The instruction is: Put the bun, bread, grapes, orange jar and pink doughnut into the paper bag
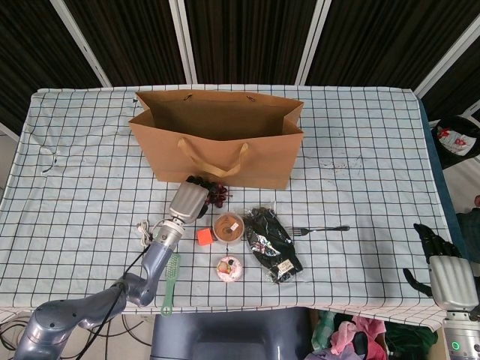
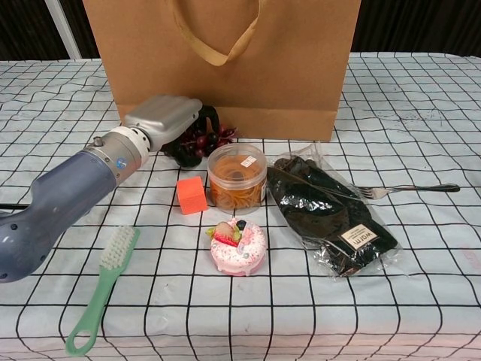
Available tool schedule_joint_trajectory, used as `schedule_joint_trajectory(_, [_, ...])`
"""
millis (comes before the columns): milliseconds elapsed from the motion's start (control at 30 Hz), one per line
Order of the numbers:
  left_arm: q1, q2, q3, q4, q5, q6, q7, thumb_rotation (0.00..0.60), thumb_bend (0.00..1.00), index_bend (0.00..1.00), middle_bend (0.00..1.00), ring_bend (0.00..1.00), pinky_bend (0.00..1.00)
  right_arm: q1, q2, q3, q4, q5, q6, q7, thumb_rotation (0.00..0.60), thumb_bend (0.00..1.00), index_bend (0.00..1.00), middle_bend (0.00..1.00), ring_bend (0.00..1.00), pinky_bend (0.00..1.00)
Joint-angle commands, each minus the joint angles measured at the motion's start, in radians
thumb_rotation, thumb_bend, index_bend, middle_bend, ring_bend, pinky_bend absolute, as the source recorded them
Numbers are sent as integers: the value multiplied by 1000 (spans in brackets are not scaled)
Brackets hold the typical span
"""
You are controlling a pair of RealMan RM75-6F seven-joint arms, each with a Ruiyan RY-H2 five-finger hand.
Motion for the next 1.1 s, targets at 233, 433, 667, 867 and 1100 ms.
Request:
schedule_joint_trajectory(233, [11,-5,7,20,8,13,-18,600,363,382,504,362,407,0,0,0,1,1,-2,2,600,209,75,110,188,249])
schedule_joint_trajectory(433, [17,4,9,15,20,25,-47,600,421,462,558,407,452,1,-1,-1,1,0,-6,4,600,208,75,110,188,249])
schedule_joint_trajectory(667, [39,31,9,-24,42,77,-98,600,451,520,607,449,498,2,-1,-3,1,0,-8,3,600,208,75,109,188,248])
schedule_joint_trajectory(867, [71,87,16,-107,53,112,-114,600,452,538,617,459,501,3,-2,-4,0,0,-11,0,600,209,75,110,188,248])
schedule_joint_trajectory(1100, [121,210,21,-332,49,143,-79,600,451,542,620,462,501,4,-4,-5,0,1,-16,-3,600,208,75,110,188,248])
